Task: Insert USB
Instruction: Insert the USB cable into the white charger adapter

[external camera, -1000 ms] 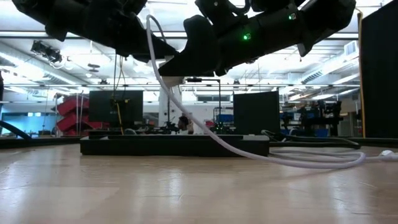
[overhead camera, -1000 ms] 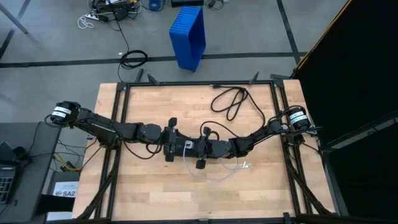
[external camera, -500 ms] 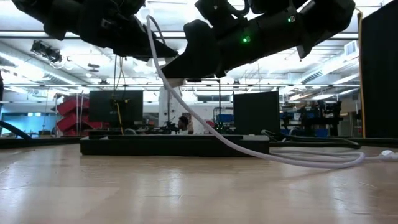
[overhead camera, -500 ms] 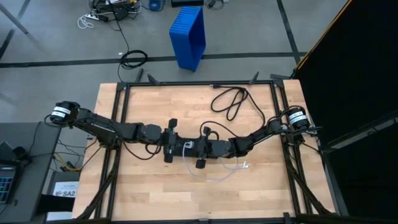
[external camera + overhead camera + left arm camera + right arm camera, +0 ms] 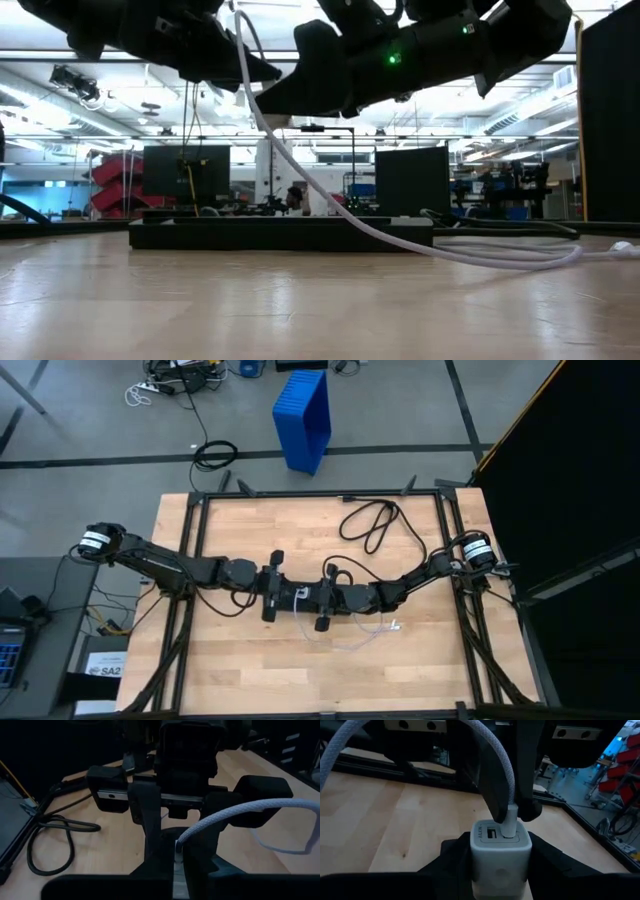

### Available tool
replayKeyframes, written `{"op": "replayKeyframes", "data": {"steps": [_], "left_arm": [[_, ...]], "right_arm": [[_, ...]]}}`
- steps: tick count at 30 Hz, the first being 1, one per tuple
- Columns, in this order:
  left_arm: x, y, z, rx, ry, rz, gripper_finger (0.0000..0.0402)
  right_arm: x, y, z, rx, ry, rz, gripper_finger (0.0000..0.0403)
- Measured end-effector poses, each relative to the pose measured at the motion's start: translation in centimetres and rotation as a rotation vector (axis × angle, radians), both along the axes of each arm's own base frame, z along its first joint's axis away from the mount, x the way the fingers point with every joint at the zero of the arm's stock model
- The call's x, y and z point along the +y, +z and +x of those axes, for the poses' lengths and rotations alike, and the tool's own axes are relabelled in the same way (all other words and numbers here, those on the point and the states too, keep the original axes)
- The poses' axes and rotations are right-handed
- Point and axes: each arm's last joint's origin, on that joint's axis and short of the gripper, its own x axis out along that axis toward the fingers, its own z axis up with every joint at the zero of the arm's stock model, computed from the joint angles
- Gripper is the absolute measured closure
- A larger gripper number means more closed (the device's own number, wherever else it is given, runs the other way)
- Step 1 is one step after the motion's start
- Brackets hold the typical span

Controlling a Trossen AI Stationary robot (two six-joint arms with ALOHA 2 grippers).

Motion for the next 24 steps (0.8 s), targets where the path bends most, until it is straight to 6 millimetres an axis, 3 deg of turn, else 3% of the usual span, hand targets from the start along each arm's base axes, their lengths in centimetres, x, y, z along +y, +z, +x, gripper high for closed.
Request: {"op": "replayKeyframes", "data": {"steps": [13, 24], "left_arm": [[-0.06, -0.11, -0.01, 0.005, -0.027, -0.013, 0.0400], [-0.07, 0.14, 0.14, -0.038, -0.024, -0.019, 0.0372]], "right_arm": [[0.08, 0.08, 0.02, 0.000, 0.025, -0.021, 0.0289], [0.04, 0.62, -0.06, 0.008, 0.025, 0.011, 0.0289]]}}
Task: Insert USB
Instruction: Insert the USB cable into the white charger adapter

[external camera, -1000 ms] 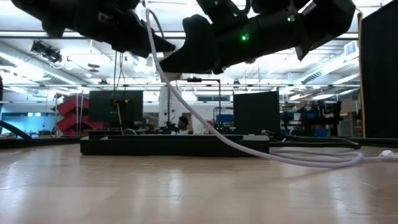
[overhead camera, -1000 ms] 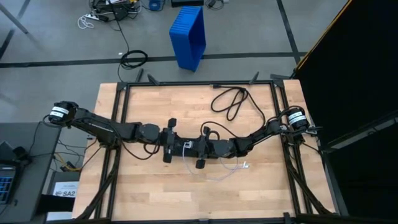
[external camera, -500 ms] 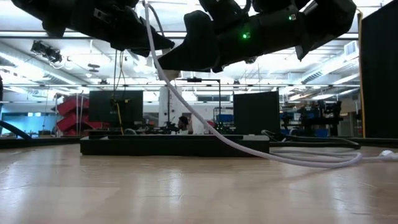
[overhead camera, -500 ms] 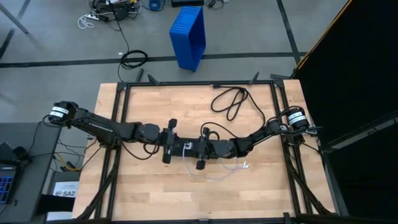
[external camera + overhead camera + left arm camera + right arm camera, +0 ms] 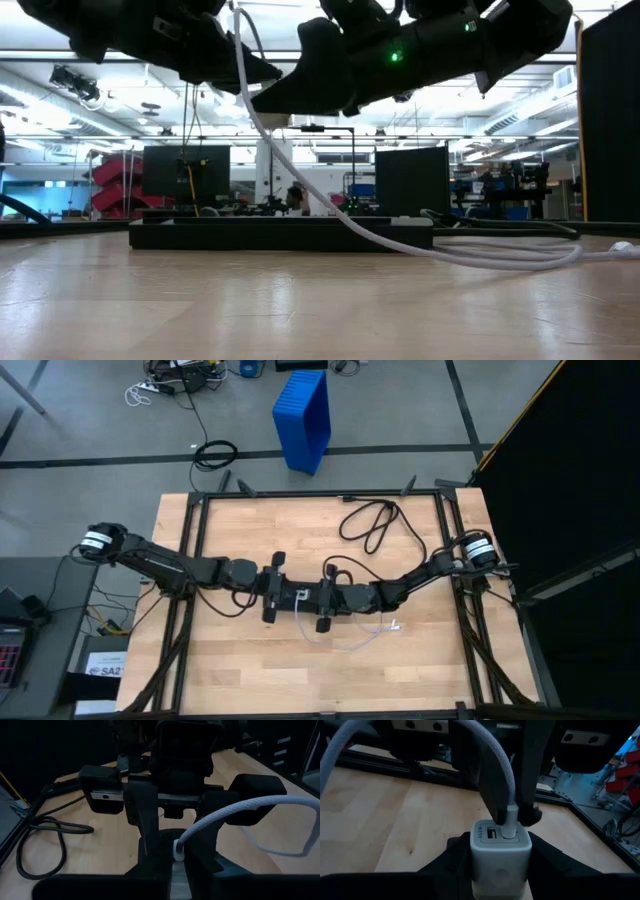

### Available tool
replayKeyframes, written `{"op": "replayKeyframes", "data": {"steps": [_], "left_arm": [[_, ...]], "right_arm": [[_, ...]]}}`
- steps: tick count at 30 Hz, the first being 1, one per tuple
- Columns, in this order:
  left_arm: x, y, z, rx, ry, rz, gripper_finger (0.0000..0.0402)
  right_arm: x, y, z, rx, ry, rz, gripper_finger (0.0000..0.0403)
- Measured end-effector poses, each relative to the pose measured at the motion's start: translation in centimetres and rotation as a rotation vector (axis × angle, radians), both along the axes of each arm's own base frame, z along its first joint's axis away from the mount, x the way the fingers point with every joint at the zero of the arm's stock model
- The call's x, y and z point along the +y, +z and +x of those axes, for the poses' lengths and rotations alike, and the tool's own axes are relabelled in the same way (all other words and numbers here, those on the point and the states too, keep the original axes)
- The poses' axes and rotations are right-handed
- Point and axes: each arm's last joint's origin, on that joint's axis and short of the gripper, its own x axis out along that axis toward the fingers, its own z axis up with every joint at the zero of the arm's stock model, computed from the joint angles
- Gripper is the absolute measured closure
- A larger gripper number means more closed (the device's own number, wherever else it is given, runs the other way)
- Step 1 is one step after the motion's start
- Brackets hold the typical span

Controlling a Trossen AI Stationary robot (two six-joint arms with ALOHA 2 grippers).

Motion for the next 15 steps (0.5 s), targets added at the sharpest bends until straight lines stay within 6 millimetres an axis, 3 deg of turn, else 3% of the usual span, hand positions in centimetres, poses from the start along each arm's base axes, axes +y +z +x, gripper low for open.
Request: {"op": "replayKeyframes", "data": {"steps": [15], "left_arm": [[-1.00, 0.48, -0.05, -0.065, 0.014, 0.091, 0.0305]], "right_arm": [[-0.01, 0.05, -0.05, 0.016, -0.017, 0.008, 0.0289]]}}
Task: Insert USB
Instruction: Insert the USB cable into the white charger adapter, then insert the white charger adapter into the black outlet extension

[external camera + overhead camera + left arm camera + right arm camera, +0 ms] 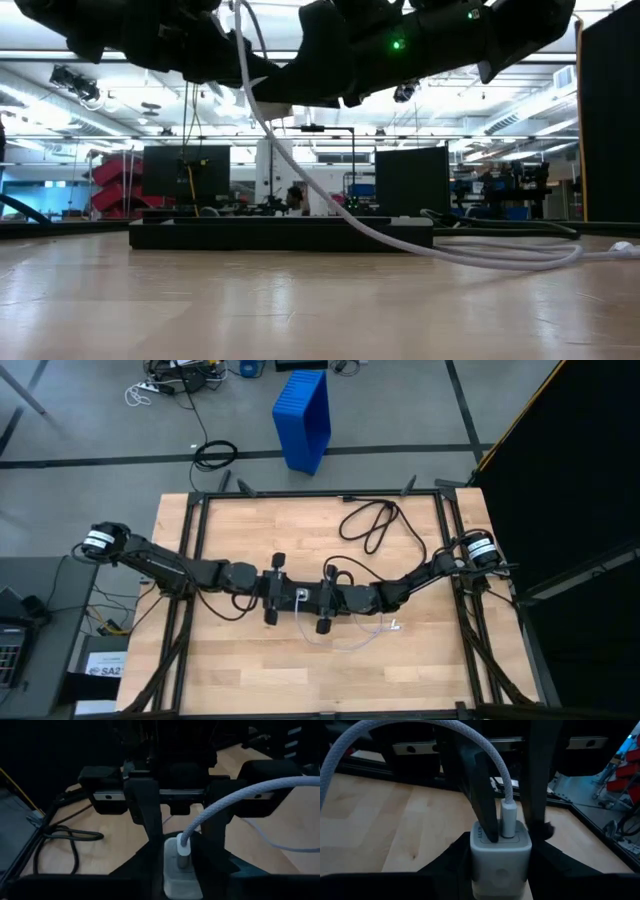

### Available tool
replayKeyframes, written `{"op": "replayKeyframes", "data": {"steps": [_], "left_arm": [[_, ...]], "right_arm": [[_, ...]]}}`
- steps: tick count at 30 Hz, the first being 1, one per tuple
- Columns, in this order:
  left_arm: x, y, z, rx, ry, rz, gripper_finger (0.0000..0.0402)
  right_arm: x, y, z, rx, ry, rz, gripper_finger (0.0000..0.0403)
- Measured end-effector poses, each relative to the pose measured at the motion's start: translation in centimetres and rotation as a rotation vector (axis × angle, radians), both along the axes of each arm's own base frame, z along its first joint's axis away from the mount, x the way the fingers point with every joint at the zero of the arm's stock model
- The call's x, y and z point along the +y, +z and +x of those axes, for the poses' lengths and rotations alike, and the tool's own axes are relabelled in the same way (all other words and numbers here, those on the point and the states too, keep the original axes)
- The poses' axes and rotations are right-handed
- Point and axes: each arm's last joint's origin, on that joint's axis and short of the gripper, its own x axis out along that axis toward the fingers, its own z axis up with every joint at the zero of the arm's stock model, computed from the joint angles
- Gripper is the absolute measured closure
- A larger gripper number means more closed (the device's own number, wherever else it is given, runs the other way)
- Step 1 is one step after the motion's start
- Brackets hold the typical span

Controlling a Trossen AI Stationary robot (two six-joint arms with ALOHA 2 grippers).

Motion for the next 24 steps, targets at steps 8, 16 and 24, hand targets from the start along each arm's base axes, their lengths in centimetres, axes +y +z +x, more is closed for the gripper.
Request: {"op": "replayKeyframes", "data": {"steps": [8, 16, 24], "left_arm": [[-0.8, 0.4, -0.1, -0.042, -0.019, 0.015, 0.0267], [-1.4, 0.7, -0.5, -0.048, -0.004, 0.053, 0.0235], [-2.3, 3.2, -3.3, -0.089, 0.032, 0.087, 0.0218]], "right_arm": [[-0.1, -0.1, 0.0, 0.005, -0.005, 0.000, 0.0289], [0.0, -0.1, 0.0, 0.006, 0.008, 0.011, 0.0289], [0.1, -0.1, -0.1, 0.010, 0.013, 0.010, 0.0289]]}}
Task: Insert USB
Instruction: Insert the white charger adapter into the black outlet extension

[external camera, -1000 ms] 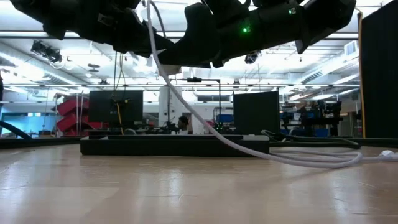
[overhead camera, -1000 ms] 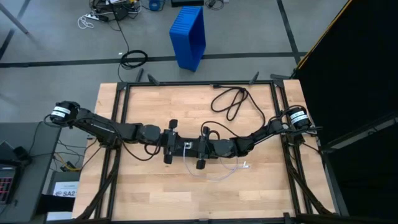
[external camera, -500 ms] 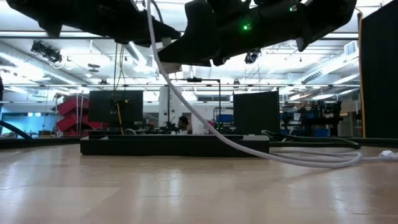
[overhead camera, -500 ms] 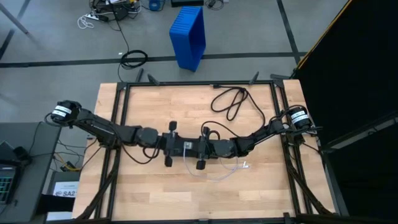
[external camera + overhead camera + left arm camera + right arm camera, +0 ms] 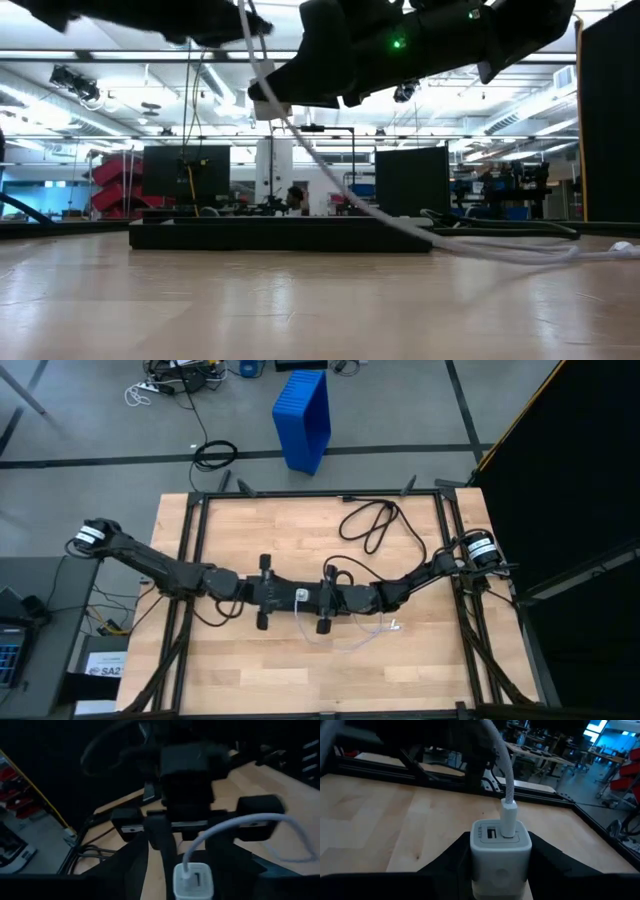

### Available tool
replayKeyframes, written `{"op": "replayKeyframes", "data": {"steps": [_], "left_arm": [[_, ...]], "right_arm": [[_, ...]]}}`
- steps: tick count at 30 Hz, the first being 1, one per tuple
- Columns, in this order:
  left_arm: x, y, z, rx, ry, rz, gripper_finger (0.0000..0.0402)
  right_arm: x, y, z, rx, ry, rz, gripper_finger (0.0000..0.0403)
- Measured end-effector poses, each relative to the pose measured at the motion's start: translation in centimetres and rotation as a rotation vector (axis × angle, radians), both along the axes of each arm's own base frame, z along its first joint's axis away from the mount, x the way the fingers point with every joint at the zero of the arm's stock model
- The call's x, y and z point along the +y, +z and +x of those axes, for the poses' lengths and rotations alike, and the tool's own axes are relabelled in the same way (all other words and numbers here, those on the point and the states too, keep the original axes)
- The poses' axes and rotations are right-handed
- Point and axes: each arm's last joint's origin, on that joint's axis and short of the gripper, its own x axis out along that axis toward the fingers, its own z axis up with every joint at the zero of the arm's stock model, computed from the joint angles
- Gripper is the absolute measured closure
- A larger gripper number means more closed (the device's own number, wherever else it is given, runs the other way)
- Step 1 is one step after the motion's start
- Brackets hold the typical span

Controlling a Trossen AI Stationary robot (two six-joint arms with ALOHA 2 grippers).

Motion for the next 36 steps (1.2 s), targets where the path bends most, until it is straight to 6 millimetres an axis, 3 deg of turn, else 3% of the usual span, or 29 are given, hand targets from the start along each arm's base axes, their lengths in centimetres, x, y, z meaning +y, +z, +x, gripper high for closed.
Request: {"op": "replayKeyframes", "data": {"steps": [4, 12, 20, 29, 36], "left_arm": [[-0.1, 0.4, -1.3, 0.013, 0.005, -0.059, 0.0218], [0.9, -2.7, -1.6, 0.109, 0.109, -0.048, 0.0218], [1.4, -3.3, -0.7, 0.046, 0.024, -0.172, 0.0218], [2.0, -4.6, 0.7, 0.075, 0.007, -0.153, 0.0217], [2.1, -4.7, 0.7, 0.084, -0.020, -0.182, 0.0168]], "right_arm": [[0.2, 0.5, -0.1, -0.022, 0.022, 0.006, 0.0289], [1.0, 2.0, -0.4, -0.115, 0.089, 0.018, 0.0289], [1.1, 2.2, -0.4, -0.132, 0.091, 0.010, 0.0289], [1.1, 2.1, -0.4, -0.124, 0.086, -0.015, 0.0289], [1.0, 2.0, -0.4, -0.105, 0.062, -0.045, 0.0289]]}}
